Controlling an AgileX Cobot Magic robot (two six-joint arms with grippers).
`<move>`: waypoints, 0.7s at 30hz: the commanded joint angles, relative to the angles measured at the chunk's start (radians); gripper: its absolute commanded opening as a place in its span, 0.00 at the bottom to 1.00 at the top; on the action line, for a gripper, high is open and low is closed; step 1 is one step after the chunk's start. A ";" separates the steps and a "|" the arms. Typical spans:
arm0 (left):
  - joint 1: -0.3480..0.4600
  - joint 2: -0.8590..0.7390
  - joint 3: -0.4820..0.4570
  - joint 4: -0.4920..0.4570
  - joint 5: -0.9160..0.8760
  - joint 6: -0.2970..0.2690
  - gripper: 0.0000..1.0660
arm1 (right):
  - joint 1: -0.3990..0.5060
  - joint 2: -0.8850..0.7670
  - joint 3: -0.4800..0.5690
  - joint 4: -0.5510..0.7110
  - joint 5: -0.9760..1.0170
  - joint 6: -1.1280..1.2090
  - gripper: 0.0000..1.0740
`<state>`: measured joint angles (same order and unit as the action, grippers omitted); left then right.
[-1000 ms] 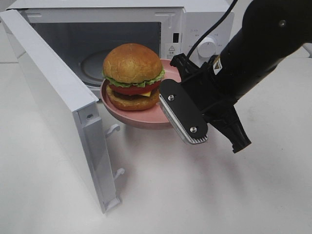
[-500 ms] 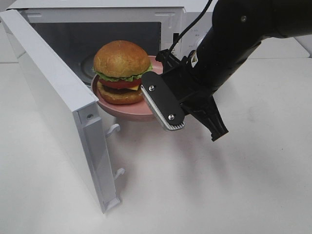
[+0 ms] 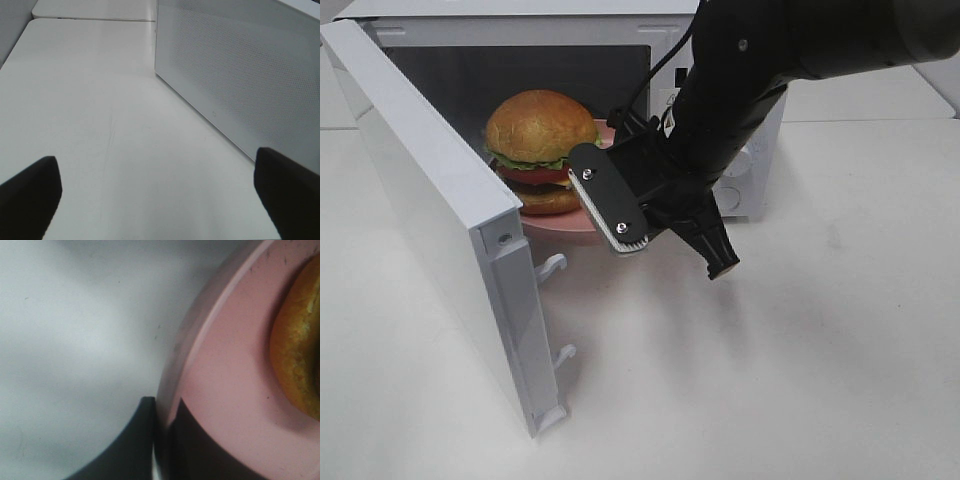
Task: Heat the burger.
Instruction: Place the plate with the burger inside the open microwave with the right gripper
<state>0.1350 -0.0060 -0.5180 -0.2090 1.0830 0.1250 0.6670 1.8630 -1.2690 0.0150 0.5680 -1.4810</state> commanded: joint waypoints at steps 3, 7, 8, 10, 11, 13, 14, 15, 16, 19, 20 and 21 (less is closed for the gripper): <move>0.003 -0.025 0.002 -0.002 -0.015 0.001 0.92 | -0.012 0.031 -0.075 -0.037 -0.035 0.052 0.00; 0.003 -0.025 0.002 -0.002 -0.015 0.001 0.92 | -0.012 0.053 -0.103 -0.054 -0.036 0.073 0.00; 0.003 -0.025 0.002 -0.002 -0.015 0.001 0.92 | -0.012 0.062 -0.114 -0.063 -0.035 0.085 0.00; 0.003 -0.025 0.002 -0.002 -0.015 0.001 0.92 | -0.012 0.077 -0.136 -0.068 -0.026 0.098 0.00; 0.003 -0.025 0.002 -0.002 -0.015 0.001 0.92 | -0.012 0.085 -0.149 -0.078 -0.020 0.103 0.00; 0.003 -0.025 0.002 -0.002 -0.015 0.001 0.92 | -0.012 0.101 -0.170 -0.100 -0.017 0.121 0.00; 0.003 -0.025 0.002 -0.002 -0.015 0.001 0.92 | -0.012 0.117 -0.191 -0.113 -0.015 0.144 0.00; 0.003 -0.025 0.002 -0.002 -0.015 0.001 0.92 | -0.012 0.117 -0.191 -0.113 -0.015 0.144 0.00; 0.003 -0.025 0.002 -0.002 -0.015 0.001 0.92 | -0.012 0.124 -0.203 -0.113 -0.013 0.153 0.00; 0.003 -0.025 0.002 -0.002 -0.015 0.001 0.92 | -0.012 0.152 -0.254 -0.148 0.010 0.178 0.00; 0.003 -0.025 0.002 -0.002 -0.015 0.001 0.92 | -0.012 0.161 -0.266 -0.151 0.013 0.178 0.00; 0.003 -0.025 0.002 -0.002 -0.015 0.001 0.92 | -0.012 0.161 -0.266 -0.151 0.013 0.178 0.00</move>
<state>0.1350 -0.0060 -0.5180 -0.2090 1.0830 0.1250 0.6750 2.0360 -1.5170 -0.0810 0.5950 -1.3580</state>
